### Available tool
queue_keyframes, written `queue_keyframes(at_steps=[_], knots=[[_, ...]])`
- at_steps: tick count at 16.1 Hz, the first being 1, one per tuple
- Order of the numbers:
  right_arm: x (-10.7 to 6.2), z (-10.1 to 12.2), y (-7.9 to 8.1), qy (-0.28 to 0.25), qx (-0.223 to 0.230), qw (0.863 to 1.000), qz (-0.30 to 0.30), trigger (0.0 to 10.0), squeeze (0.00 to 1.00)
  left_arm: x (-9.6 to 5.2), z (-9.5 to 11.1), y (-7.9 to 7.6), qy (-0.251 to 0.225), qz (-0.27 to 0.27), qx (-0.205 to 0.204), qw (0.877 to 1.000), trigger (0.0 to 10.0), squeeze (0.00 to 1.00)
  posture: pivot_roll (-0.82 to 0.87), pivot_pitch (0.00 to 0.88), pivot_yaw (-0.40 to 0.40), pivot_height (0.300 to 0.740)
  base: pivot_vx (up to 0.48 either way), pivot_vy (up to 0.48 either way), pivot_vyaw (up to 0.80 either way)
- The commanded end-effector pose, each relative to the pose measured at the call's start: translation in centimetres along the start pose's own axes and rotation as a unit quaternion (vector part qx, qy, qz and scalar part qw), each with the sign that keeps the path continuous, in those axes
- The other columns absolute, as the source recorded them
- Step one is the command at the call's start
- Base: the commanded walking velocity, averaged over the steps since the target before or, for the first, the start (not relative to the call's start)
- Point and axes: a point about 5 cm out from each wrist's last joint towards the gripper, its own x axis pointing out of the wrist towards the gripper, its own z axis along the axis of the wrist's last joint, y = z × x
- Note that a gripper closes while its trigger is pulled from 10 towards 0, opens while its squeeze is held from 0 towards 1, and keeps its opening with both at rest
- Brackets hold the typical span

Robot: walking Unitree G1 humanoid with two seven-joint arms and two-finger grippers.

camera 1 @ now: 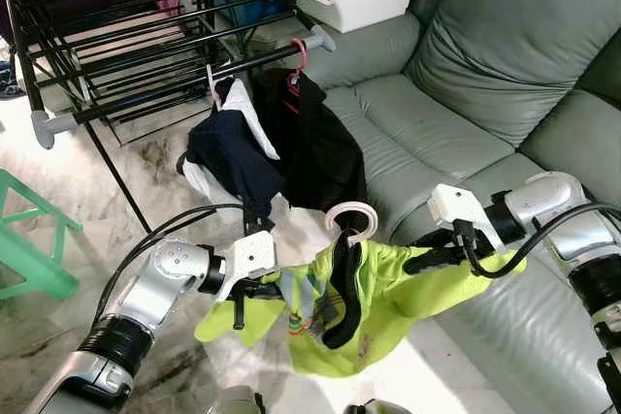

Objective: Hang hanger

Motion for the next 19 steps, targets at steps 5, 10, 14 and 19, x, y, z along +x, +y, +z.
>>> queue_keyframes(at_steps=[5,10,14,19], knots=[[0.1,-0.2,0.5,0.003,0.008,1.000,0.026,0.0,0.00,0.1,1.2,0.5,-0.011,0.006,0.038,0.999,0.0,0.00,-0.09,0.015,-0.002,0.740,0.000,0.000,0.00],[0.9,-0.7,1.6,-0.016,0.026,0.999,0.039,0.0,0.00,0.5,1.7,1.5,-0.012,0.061,0.084,0.995,0.0,0.00,-0.09,0.017,-0.006,0.740,0.000,0.000,0.00],[1.9,-1.7,3.2,-0.041,0.041,0.998,0.006,0.0,0.00,0.7,2.6,3.1,-0.037,0.154,0.106,0.982,10.0,1.00,-0.10,0.018,0.001,0.740,0.000,0.000,0.00],[3.3,-3.0,4.0,-0.041,0.052,0.991,-0.116,0.0,0.00,1.5,2.6,3.4,-0.040,0.186,0.128,0.973,10.0,1.00,-0.12,0.030,0.044,0.740,0.000,0.000,0.00]])
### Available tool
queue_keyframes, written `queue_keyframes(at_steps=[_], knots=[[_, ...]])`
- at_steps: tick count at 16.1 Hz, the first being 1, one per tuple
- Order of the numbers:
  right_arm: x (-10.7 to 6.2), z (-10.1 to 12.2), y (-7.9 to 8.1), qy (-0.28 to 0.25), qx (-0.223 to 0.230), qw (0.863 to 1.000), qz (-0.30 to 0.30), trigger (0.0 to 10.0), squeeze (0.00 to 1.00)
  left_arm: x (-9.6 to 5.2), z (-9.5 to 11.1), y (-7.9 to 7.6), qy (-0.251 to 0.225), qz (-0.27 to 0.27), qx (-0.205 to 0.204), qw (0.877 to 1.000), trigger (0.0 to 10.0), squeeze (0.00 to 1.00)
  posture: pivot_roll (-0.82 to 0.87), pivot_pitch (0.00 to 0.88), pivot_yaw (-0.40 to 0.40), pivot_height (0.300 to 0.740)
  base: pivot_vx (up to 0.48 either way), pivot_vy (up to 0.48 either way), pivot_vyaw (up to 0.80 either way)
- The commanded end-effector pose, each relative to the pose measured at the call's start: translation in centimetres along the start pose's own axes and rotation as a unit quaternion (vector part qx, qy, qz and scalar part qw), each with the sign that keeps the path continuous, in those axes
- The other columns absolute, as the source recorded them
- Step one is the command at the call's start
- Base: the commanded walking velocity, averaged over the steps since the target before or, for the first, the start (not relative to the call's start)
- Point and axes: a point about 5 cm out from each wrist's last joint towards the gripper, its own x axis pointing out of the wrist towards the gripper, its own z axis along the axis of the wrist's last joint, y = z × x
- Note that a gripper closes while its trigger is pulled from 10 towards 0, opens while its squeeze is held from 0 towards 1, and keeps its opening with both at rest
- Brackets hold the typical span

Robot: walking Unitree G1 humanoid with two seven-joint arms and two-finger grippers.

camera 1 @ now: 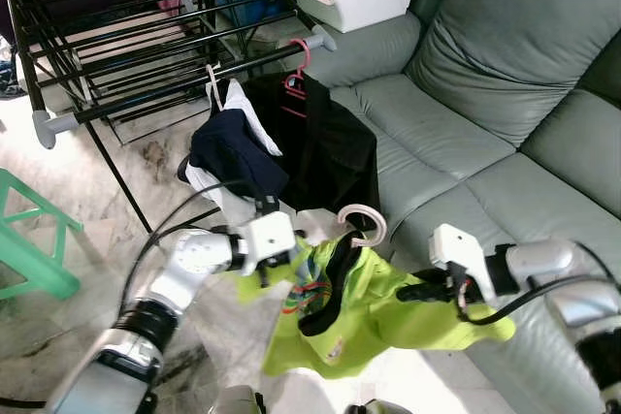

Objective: Hang hanger

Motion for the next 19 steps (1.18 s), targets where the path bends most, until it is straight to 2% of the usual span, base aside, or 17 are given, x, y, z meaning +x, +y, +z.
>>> queue_keyframes(at_steps=[1,2,3,4,6,7,8,9,10,12,14,15,16,18,19], knots=[[0.3,0.1,0.5,0.004,-0.010,0.999,-0.038,0.0,0.00,-0.3,0.5,1.0,-0.009,0.042,-0.001,0.999,10.0,1.00,-0.12,0.034,0.054,0.740,0.000,0.000,0.00],[0.4,-0.1,0.7,0.006,-0.012,0.999,-0.047,0.0,0.00,-0.5,0.5,1.0,-0.011,0.051,-0.002,0.999,10.0,1.00,-0.13,0.035,0.058,0.740,0.000,0.000,0.00],[0.8,-0.3,0.8,0.001,0.000,0.996,-0.085,0.0,0.00,-1.0,0.3,0.8,-0.017,0.060,0.005,0.998,10.0,1.00,-0.13,0.036,0.063,0.740,0.000,0.000,0.00],[1.6,-0.7,1.1,-0.018,0.029,0.988,-0.152,0.0,0.00,-2.3,-0.3,0.4,-0.026,0.090,-0.001,0.996,10.0,1.00,-0.11,0.041,0.071,0.740,0.000,0.000,0.00],[2.2,-1.1,1.6,-0.025,0.047,0.981,-0.188,0.0,0.00,-3.3,-0.8,0.1,-0.032,0.122,-0.015,0.992,10.0,1.00,-0.10,0.038,0.069,0.740,0.000,0.000,0.00],[3.0,-1.5,1.8,-0.051,0.099,0.962,-0.251,0.0,0.00,-4.4,-1.8,-0.3,-0.027,0.175,-0.052,0.983,10.0,1.00,-0.09,0.036,0.066,0.740,0.000,0.000,0.00],[3.3,-1.5,1.8,-0.063,0.115,0.953,-0.273,0.0,0.00,-4.7,-2.2,-0.5,-0.024,0.192,-0.068,0.979,10.0,1.00,-0.08,0.032,0.067,0.740,0.000,0.000,0.00],[4.2,-1.8,1.9,-0.073,0.138,0.938,-0.309,0.0,0.00,-5.0,-2.8,-0.9,-0.020,0.225,-0.096,0.969,10.0,1.00,-0.07,0.021,0.061,0.740,0.000,0.000,0.00],[5.1,-2.2,2.1,-0.067,0.147,0.928,-0.335,0.0,0.00,-5.2,-3.1,-1.2,-0.020,0.257,-0.122,0.959,10.0,1.00,-0.06,0.005,0.054,0.740,0.000,0.000,0.00],[5.6,-2.5,2.1,-0.062,0.153,0.915,-0.369,0.0,0.00,-5.0,-3.1,-1.1,-0.019,0.309,-0.162,0.937,10.0,1.00,-0.03,0.000,0.034,0.740,0.000,0.000,0.00],[5.7,-2.5,1.7,-0.071,0.168,0.900,-0.395,0.0,0.00,-4.7,-2.5,-1.0,-0.026,0.330,-0.169,0.928,10.0,1.00,-0.01,0.000,0.042,0.740,0.000,0.000,0.00],[5.5,-1.8,0.9,-0.086,0.169,0.888,-0.420,0.0,0.00,-5.1,-2.0,-0.7,-0.029,0.361,-0.183,0.914,10.0,1.00,0.00,0.000,0.057,0.740,0.000,0.000,0.00],[5.5,-1.1,0.2,-0.099,0.162,0.881,-0.434,0.0,0.00,-5.3,-1.9,-0.5,-0.026,0.381,-0.187,0.905,10.0,1.00,0.03,0.000,0.071,0.740,0.000,0.000,0.00],[5.7,-0.4,-0.5,-0.111,0.161,0.873,-0.448,0.0,0.00,-5.1,-1.0,-0.8,-0.035,0.395,-0.201,0.896,10.0,1.00,0.02,0.000,0.047,0.740,0.000,0.000,0.00],[6.1,-0.1,-0.4,-0.121,0.159,0.874,-0.442,0.0,0.00,-4.7,-1.4,-1.4,-0.024,0.392,-0.200,0.897,10.0,1.00,0.01,0.000,0.032,0.740,0.000,0.000,0.00]])
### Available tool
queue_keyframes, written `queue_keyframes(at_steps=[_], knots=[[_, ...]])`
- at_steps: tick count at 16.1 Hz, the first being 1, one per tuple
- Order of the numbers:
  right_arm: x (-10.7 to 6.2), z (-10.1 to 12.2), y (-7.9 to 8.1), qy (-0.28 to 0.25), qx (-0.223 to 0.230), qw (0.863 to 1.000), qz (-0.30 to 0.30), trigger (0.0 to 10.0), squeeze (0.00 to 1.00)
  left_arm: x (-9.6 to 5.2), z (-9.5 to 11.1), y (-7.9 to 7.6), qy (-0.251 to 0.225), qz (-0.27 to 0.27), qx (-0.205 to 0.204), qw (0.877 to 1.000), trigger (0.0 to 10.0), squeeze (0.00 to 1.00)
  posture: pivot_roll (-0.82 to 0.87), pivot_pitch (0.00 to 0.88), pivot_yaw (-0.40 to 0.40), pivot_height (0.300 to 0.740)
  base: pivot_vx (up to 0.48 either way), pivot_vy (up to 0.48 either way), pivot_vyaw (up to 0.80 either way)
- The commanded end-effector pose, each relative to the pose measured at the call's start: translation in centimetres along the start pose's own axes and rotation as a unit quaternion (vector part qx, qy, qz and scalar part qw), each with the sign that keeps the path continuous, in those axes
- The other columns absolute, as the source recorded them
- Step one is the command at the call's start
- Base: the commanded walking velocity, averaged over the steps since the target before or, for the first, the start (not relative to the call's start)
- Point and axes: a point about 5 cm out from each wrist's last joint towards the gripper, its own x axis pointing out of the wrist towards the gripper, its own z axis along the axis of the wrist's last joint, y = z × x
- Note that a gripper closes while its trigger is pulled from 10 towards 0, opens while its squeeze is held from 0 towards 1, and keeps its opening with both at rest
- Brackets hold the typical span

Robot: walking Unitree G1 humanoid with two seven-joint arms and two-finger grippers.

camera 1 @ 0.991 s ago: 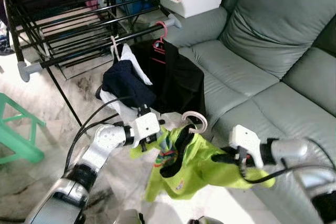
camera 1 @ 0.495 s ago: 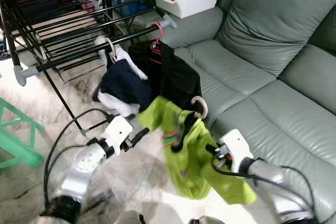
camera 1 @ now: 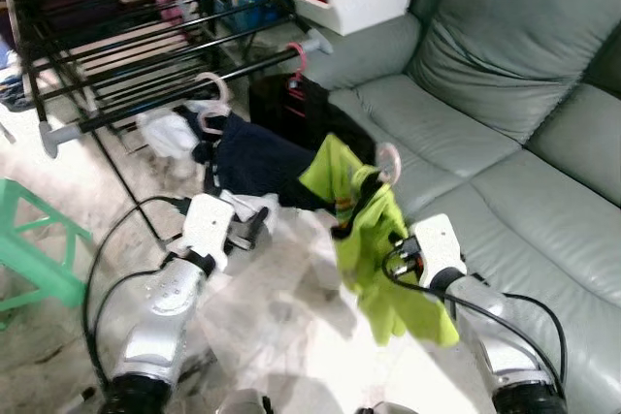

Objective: Hang hanger

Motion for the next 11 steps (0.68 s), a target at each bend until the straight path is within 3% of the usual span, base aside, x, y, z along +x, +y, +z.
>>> queue_keyframes(at_steps=[1,2,4,5,7,8,9,11], knots=[[0.3,0.8,0.5,-0.025,0.002,1.000,0.006,0.0,0.00,-0.4,-1.0,0.0,0.023,0.013,0.004,1.000,10.0,0.91,0.01,0.000,0.027,0.740,0.000,0.000,0.00],[-0.2,0.9,0.2,-0.038,0.001,0.999,-0.030,0.0,0.00,-0.5,-1.1,0.2,0.027,0.030,-0.018,0.999,10.0,0.00,0.00,0.000,0.023,0.740,0.000,0.000,0.00],[-1.6,1.0,-0.7,-0.062,-0.009,0.992,-0.106,0.0,0.00,-0.9,-1.4,0.7,0.041,0.058,-0.037,0.997,10.0,0.00,-0.01,0.000,0.030,0.740,0.000,0.000,0.00],[-3.2,0.2,-0.8,-0.072,-0.016,0.987,-0.141,0.0,0.00,-1.5,-2.1,1.2,0.058,0.080,-0.055,0.994,10.0,0.00,-0.03,0.000,0.046,0.740,0.000,0.000,0.00],[-4.5,-0.5,-0.9,-0.082,-0.014,0.982,-0.168,0.0,0.00,-1.7,-2.6,0.9,0.068,0.078,-0.047,0.994,10.0,0.00,-0.04,0.000,0.058,0.740,0.000,0.129,0.00],[-4.9,-0.7,-0.9,-0.083,-0.017,0.980,-0.182,3.6,0.00,-1.7,-2.8,0.8,0.071,0.072,-0.044,0.994,10.0,0.00,-0.05,0.000,0.063,0.740,0.000,0.480,0.00],[-5.1,-0.6,-1.2,-0.086,-0.018,0.975,-0.203,10.0,0.00,-1.3,-2.7,0.7,0.071,0.071,-0.046,0.994,10.0,0.00,-0.05,0.000,0.065,0.740,0.000,0.480,0.00],[-5.1,-0.2,-1.3,-0.094,-0.026,0.972,-0.215,10.0,0.00,-0.4,-2.2,0.4,0.060,0.072,-0.044,0.995,10.0,0.00,-0.05,0.000,0.066,0.740,0.000,0.480,0.00]])
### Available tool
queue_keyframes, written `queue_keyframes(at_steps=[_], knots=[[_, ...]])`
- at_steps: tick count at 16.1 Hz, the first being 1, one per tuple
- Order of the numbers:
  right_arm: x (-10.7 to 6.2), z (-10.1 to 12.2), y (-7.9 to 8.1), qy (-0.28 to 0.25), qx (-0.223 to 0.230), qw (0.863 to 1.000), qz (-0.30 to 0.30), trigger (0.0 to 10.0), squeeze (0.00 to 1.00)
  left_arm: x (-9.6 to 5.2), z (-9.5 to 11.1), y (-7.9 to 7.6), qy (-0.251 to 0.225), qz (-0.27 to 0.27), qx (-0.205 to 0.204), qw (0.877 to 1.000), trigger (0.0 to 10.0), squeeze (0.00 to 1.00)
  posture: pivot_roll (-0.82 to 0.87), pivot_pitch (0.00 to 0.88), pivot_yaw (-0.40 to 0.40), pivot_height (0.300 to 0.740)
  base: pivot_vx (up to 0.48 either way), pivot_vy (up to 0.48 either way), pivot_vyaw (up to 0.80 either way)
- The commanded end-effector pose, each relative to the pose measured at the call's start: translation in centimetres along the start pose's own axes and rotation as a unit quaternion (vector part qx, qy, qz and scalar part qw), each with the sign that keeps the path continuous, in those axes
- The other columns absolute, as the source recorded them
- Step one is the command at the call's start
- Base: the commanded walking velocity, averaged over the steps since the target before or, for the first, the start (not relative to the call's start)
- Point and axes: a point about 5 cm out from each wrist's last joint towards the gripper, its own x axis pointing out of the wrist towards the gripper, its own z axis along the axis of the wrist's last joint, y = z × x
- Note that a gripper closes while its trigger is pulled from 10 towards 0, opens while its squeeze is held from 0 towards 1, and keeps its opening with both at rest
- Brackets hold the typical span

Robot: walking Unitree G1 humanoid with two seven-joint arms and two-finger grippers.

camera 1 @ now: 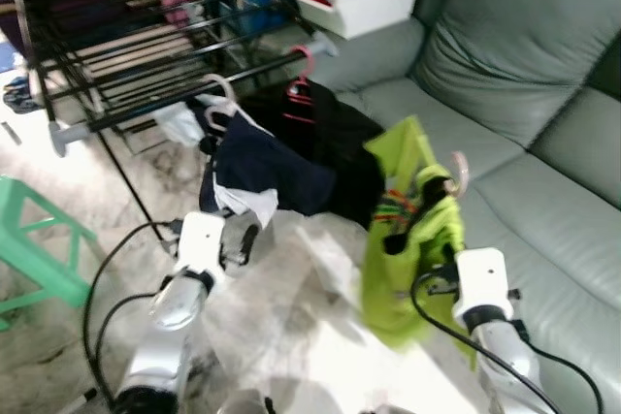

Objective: Hang hanger

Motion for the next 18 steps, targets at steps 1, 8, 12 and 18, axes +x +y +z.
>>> queue_keyframes(at_steps=[1,8,12,18], knots=[[0.6,2.1,0.3,-0.050,-0.003,0.999,0.000,10.0,0.00,0.3,0.4,0.4,-0.007,0.012,0.017,1.000,10.0,0.00,-0.06,0.000,0.066,0.740,0.000,0.480,0.00],[2.3,3.9,0.7,-0.079,0.039,0.996,-0.004,10.0,0.00,1.0,0.0,0.1,-0.011,0.037,0.016,0.999,10.0,0.00,-0.07,0.000,0.050,0.740,0.000,0.480,0.00],[2.6,4.8,-0.4,-0.104,-0.022,0.994,-0.027,10.0,0.00,1.7,0.4,-1.1,-0.032,0.019,0.021,0.999,10.0,0.00,-0.09,0.000,0.055,0.740,0.000,0.187,0.00],[2.6,5.1,0.5,-0.120,-0.036,0.992,-0.011,10.0,0.00,3.0,1.6,-0.8,-0.056,0.031,0.050,0.997,10.0,0.00,-0.08,0.000,0.045,0.740,0.000,0.000,0.48]])
